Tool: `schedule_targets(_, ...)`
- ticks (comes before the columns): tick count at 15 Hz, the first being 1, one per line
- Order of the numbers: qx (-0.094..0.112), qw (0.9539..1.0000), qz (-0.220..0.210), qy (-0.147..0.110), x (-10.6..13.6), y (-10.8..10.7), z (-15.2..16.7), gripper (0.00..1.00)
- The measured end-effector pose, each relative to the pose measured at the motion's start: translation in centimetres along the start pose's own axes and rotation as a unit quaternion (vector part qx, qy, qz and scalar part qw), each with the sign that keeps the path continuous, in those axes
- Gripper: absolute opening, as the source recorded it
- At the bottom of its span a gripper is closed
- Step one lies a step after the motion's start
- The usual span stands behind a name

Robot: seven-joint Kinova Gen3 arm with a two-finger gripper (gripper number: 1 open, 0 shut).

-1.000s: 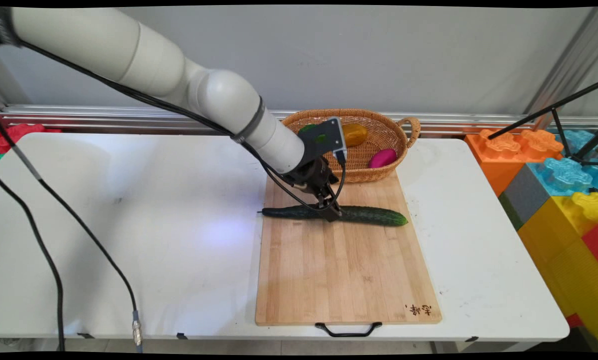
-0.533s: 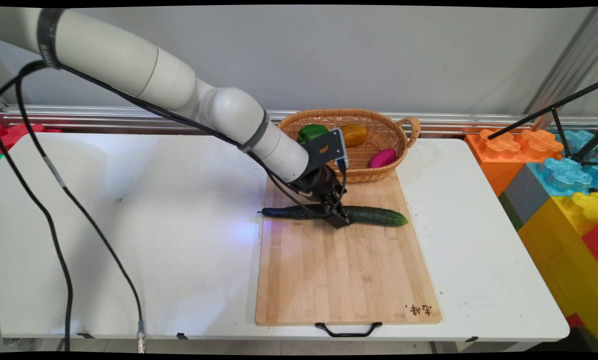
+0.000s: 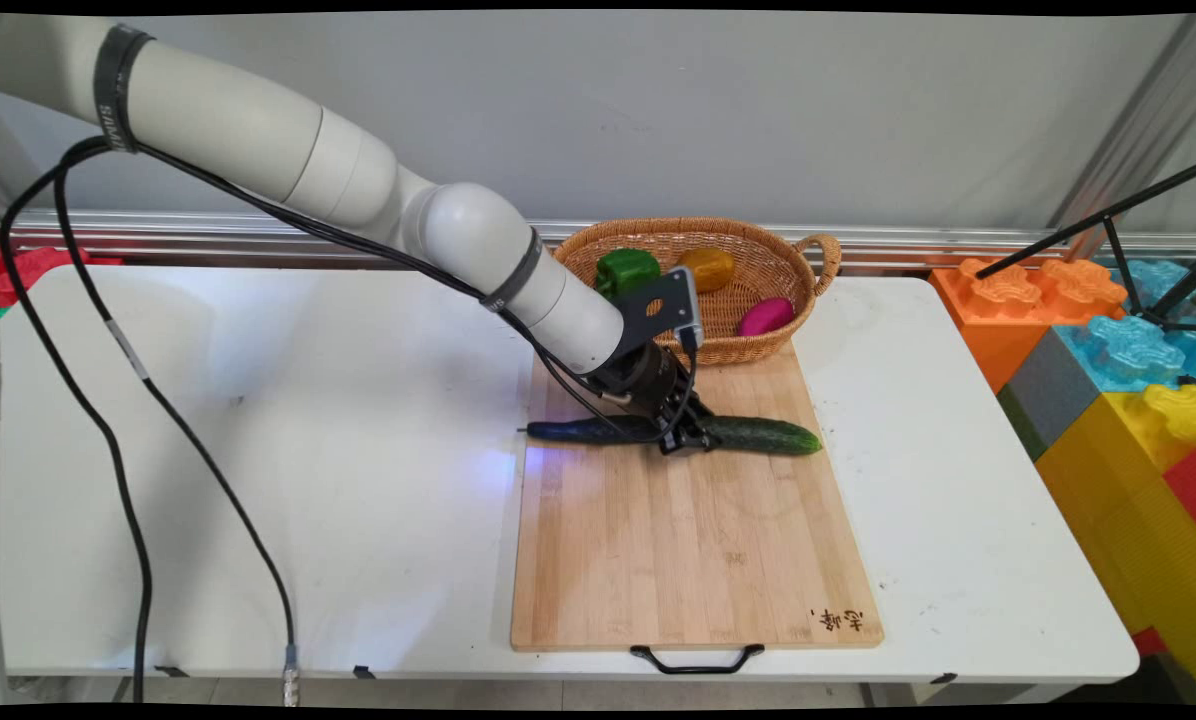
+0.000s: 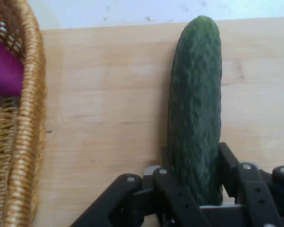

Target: Place the picked object in the vegetable basket

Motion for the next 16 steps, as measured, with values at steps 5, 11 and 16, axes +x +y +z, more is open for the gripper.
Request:
schedule_targets(5,-0.009,0.9998,0.000,0.015,1.9,0.5,-1.7,0.00)
schedule_targets(11,0.009,0.9984,0.007,0.055,7.7,-0.2,-5.9,0.00)
schedule_targets(16,0.058,0.9944,0.042,0.078,11.8,-3.2,-8.5,0.00)
